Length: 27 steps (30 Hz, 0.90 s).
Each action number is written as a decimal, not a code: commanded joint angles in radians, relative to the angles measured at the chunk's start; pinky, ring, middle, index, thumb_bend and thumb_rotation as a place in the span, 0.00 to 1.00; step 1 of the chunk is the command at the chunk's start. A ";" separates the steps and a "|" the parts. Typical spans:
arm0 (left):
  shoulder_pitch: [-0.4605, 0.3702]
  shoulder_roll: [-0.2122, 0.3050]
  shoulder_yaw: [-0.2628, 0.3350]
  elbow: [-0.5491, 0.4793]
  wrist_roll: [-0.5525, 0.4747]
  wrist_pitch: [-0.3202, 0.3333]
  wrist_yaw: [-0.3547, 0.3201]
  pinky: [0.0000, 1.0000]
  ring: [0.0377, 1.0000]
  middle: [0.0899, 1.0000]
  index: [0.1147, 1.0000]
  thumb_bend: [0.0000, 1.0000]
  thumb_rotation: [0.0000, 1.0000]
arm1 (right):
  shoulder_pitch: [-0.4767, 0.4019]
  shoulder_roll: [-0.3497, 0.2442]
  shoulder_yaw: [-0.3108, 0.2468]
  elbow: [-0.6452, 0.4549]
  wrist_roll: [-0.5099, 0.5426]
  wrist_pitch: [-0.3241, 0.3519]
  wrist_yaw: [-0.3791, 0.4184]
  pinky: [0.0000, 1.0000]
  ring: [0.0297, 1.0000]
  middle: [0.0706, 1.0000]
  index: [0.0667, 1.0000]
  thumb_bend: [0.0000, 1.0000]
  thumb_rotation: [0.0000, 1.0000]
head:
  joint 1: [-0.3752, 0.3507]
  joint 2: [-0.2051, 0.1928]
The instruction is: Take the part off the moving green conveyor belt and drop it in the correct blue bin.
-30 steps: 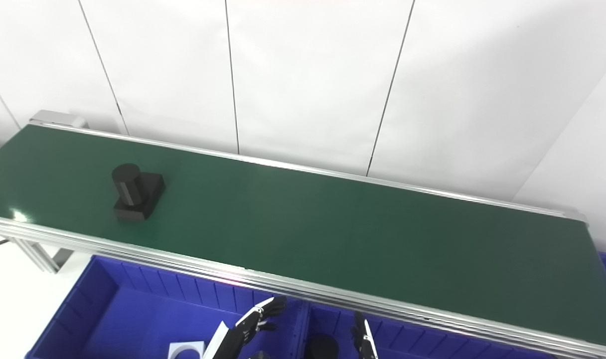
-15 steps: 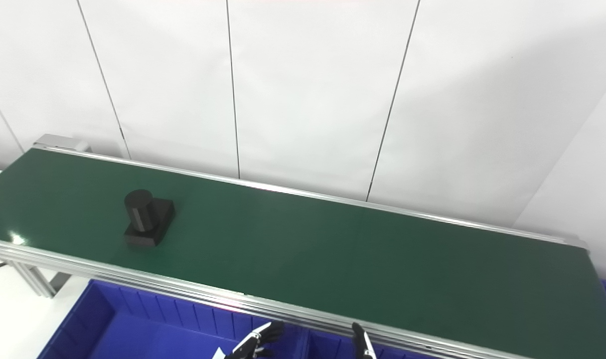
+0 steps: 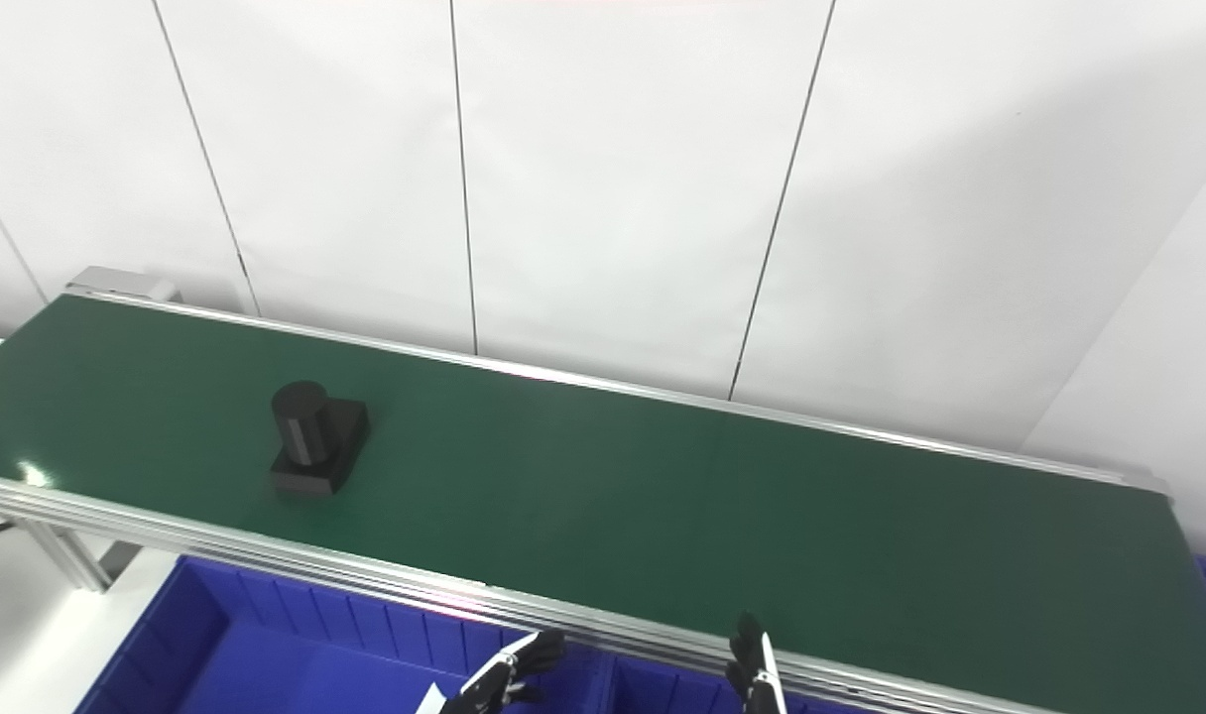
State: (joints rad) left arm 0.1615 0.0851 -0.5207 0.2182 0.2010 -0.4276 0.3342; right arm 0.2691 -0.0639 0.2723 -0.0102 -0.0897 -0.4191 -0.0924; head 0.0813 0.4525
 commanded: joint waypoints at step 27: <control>-0.002 -0.029 0.025 -0.069 -0.004 -0.042 -0.037 0.77 0.85 0.84 0.84 0.80 0.99 | -0.089 0.018 -0.186 -0.097 0.091 -0.050 0.016 1.00 0.96 0.89 0.96 0.81 0.97 | -0.012 0.010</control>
State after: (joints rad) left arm 0.1635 0.0663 -0.4973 0.1815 0.2000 -0.4277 0.2985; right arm 0.1970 -0.0453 0.1005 -0.0725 -0.0076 -0.4192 -0.0870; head 0.0690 0.4617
